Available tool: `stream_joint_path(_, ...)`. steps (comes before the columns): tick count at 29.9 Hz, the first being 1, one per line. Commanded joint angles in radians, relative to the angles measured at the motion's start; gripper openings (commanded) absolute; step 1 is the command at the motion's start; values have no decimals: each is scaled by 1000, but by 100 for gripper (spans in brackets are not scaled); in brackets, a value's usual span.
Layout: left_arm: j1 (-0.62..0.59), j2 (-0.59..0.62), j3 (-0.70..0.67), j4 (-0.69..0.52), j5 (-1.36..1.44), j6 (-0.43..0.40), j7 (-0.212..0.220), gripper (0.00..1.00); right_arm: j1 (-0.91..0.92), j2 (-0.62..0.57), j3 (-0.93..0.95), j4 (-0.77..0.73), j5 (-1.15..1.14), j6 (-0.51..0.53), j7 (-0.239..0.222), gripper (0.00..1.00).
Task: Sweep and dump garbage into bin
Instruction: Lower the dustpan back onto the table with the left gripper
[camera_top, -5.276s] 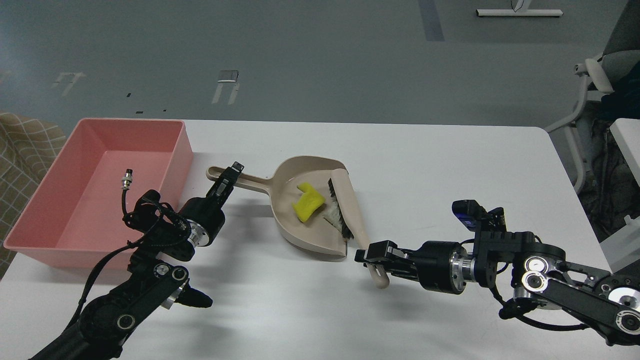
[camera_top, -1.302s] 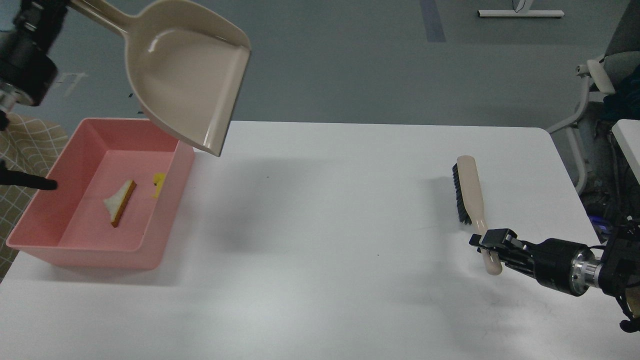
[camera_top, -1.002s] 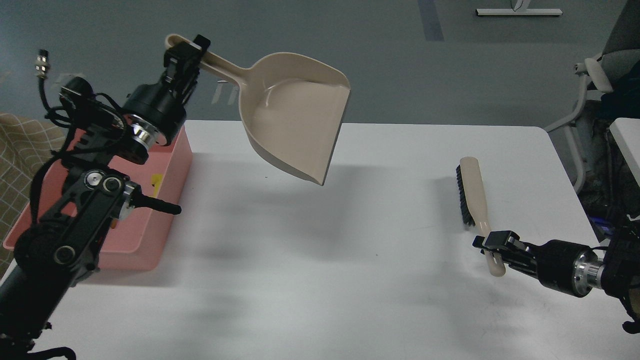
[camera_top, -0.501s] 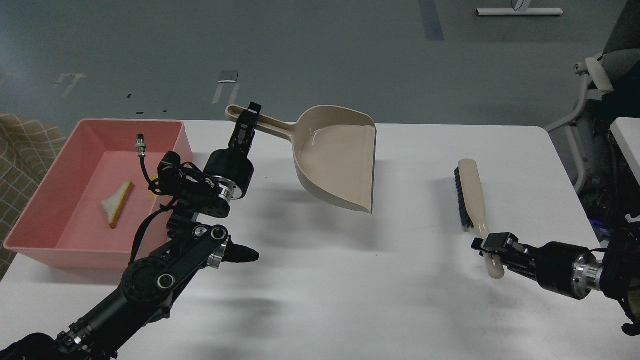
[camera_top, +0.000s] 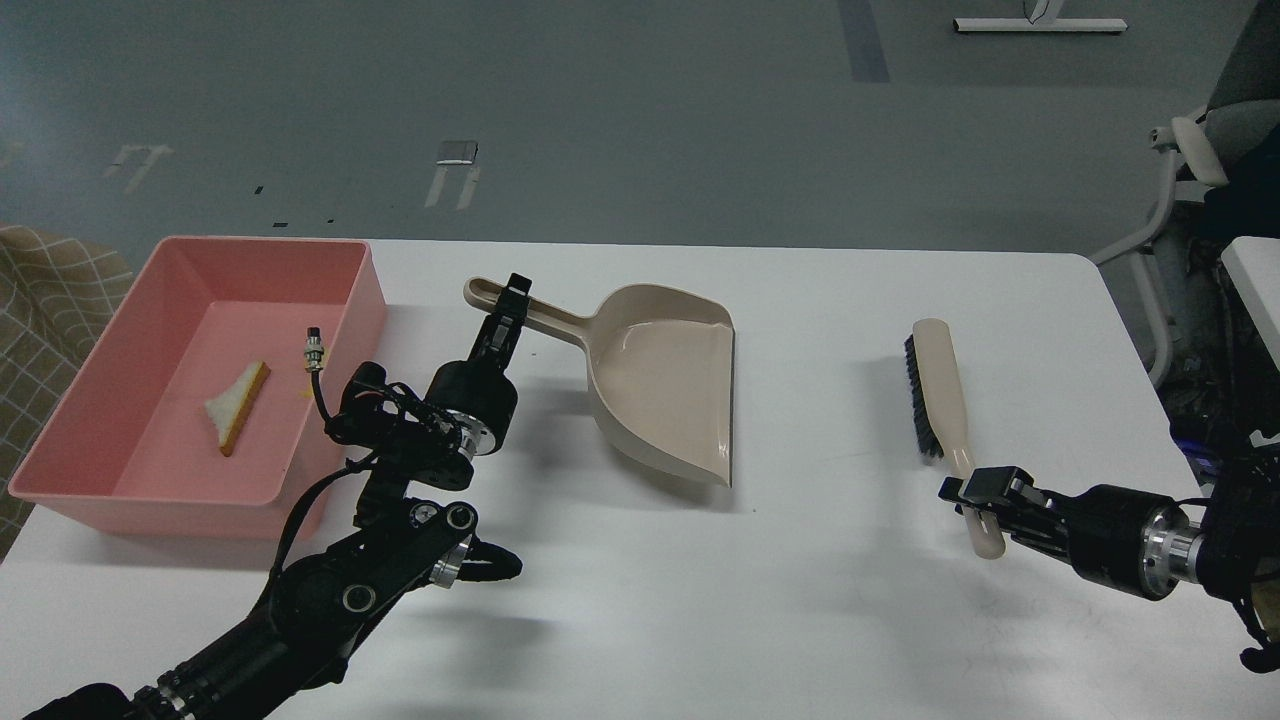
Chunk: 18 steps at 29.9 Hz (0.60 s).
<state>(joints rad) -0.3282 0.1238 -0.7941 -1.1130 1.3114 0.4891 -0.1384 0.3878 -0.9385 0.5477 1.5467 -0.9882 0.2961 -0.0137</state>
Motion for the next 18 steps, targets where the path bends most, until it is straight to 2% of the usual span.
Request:
stream_joint_path(1, 5, -4, 1, 4, -1, 0, 0, 0, 0, 1, 2, 0, 0, 0, 0, 0)
stream_joint_path(3, 6, -4, 1, 4, -3, 0, 2, 2, 0, 1, 2, 0, 0, 0, 0, 0)
stream_joint_path(5, 11, -4, 1, 7, -6, 0, 0, 31, -1, 1, 2, 0, 0, 0, 0, 0)
stream_joint_path(6, 11, -4, 1, 8, -6, 0, 2, 40, -1, 1, 2, 0, 0, 0, 0, 0)
stream_joint_path(7, 11, -6, 1, 12, -6, 0, 0, 53, -1, 3, 0, 0, 0, 0, 0, 0)
stream_joint_path(8, 11, -6, 1, 12, -6, 0, 0, 54, -1, 3, 0, 0, 0, 0, 0, 0)
stream_joint_path(10, 24, -6, 1, 12, -6, 0, 0, 78, -1, 9, 0, 1, 0, 0, 0, 0)
stream_joint_path(12, 35, -4, 3, 12, -6, 0, -1, 93, -1, 10, 0, 0, 0, 0, -2, 0)
stream_joint_path(13, 40, -3, 7, 12, -7, 0, -1, 97, -1, 12, 0, 0, 0, 0, 0, 0)
stream_joint_path(18, 73, 2, 30, 10, -8, 0, -3, 98, -1, 18, 0, 0, 2, 0, 0, 0)
